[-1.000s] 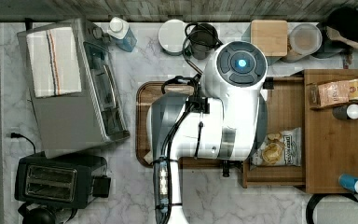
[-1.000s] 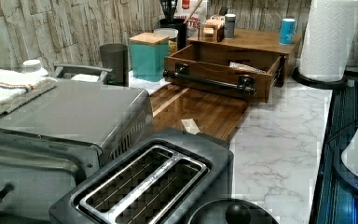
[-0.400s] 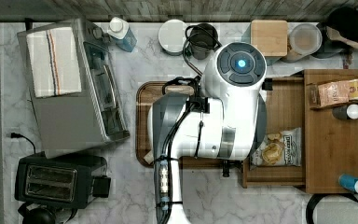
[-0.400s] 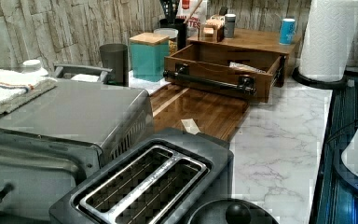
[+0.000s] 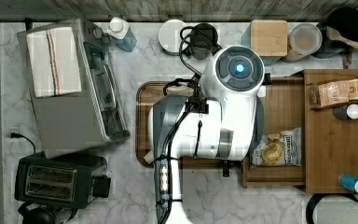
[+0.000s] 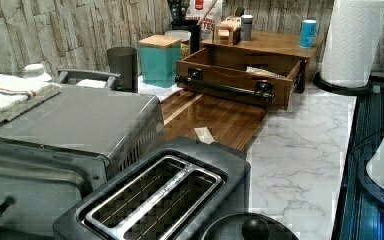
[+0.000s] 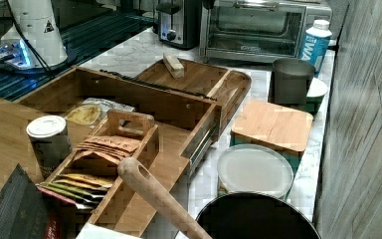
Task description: Close the drawer.
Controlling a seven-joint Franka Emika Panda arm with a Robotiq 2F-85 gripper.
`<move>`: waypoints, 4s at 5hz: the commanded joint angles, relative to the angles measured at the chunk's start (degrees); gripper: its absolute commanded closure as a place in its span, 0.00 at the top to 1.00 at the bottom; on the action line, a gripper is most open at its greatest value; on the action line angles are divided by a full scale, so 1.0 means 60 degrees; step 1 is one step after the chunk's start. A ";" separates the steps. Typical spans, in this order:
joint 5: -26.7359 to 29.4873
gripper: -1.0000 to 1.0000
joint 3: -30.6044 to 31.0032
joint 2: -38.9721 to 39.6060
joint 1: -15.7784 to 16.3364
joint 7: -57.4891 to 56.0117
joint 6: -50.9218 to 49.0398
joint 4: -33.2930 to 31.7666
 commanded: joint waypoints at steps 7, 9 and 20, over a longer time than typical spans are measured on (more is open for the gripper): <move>-0.1526 0.00 0.0076 0.1302 0.0241 -0.4875 0.3535 -0.2372; -0.0834 0.00 -0.0244 0.1378 -0.0298 -0.5678 0.3398 -0.2486; 0.0011 0.00 -0.1318 0.2967 -0.4993 -1.1408 0.3295 0.0577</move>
